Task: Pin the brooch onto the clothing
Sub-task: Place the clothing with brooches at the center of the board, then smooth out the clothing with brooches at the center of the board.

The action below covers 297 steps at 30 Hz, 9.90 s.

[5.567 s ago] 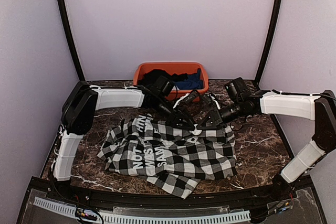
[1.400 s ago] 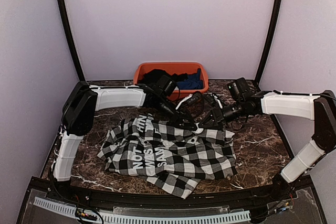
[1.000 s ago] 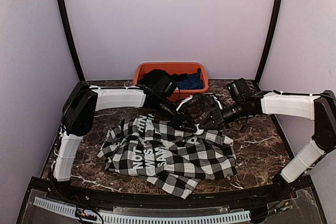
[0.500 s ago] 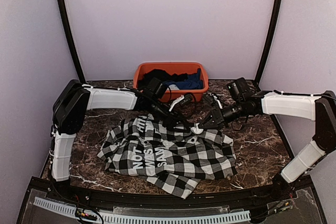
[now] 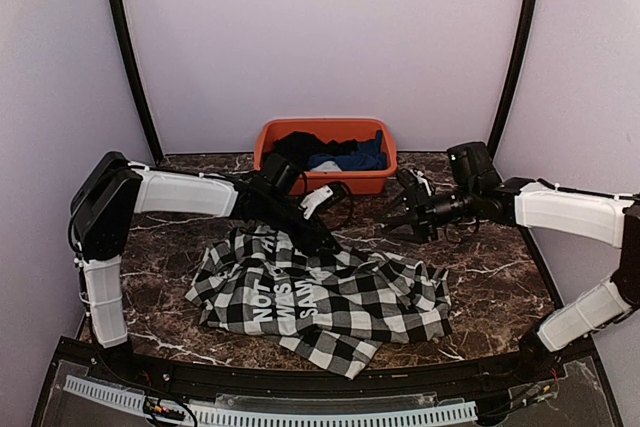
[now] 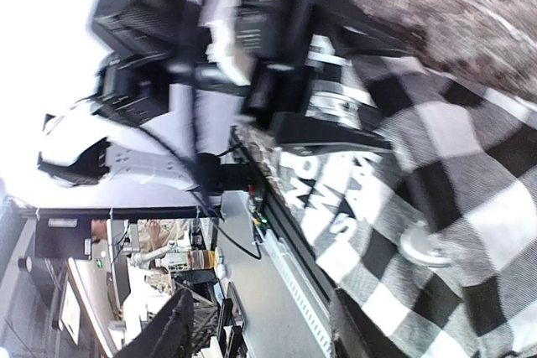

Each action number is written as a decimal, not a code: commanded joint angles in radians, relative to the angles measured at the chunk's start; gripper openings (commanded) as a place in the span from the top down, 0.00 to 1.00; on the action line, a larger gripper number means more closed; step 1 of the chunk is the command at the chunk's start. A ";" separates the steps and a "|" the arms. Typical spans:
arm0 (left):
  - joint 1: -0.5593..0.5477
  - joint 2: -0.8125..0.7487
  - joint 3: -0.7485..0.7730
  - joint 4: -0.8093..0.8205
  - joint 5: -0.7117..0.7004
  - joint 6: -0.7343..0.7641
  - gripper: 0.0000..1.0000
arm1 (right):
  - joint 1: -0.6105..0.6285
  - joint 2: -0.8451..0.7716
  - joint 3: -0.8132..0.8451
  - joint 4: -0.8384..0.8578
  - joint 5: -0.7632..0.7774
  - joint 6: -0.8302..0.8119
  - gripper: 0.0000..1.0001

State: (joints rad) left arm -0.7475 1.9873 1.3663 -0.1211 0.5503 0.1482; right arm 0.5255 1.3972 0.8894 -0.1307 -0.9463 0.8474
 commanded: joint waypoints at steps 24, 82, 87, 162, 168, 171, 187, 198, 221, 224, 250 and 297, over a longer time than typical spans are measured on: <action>0.337 -0.228 -0.098 -0.329 -0.357 -0.112 0.01 | -0.009 0.108 0.042 -0.497 0.699 -0.464 0.21; 0.347 -0.261 -0.107 -0.175 -0.583 -0.187 0.69 | 0.089 0.153 0.325 -0.612 1.289 -0.566 0.42; 0.313 -0.357 -0.128 -0.159 -0.455 -0.212 0.13 | 0.094 0.064 0.282 -0.631 1.134 -0.576 0.41; -0.088 -0.272 -0.281 -0.487 -0.473 0.009 0.17 | 0.043 0.439 0.323 -0.490 0.772 -0.724 0.96; -0.089 -0.212 -0.308 -0.523 -0.496 0.030 0.40 | 0.048 0.374 0.407 -0.525 0.948 -0.719 1.00; -0.091 -0.168 -0.317 -0.535 -0.495 0.040 0.53 | 0.048 0.378 0.473 -0.568 1.087 -0.720 1.00; -0.103 -0.102 -0.318 -0.551 -0.520 0.044 0.66 | 0.023 0.702 0.697 -0.616 1.482 -0.729 0.81; -0.058 -0.417 -0.204 -0.484 -0.586 -0.025 0.02 | 0.055 0.489 0.719 -0.703 1.395 -0.697 0.36; 0.302 -0.049 0.037 -0.298 -0.232 -0.199 0.01 | 0.258 0.416 0.504 -0.122 0.842 -1.081 0.38; 0.319 -0.072 0.036 -0.227 -0.202 -0.196 0.01 | 0.258 0.419 0.472 -0.103 0.837 -1.085 0.38; 0.335 0.209 0.187 -0.402 0.072 -0.140 0.22 | 0.307 0.484 0.371 -0.036 0.663 -1.196 0.55; 0.359 -0.005 0.067 -0.262 -0.514 -0.169 0.99 | 0.452 0.434 0.144 -0.286 0.782 -1.019 0.62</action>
State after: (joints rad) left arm -0.4095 2.0274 1.4395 -0.3862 0.1616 0.0063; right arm 0.9623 1.8397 1.0424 -0.2390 -0.1081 -0.2035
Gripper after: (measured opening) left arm 0.029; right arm 0.376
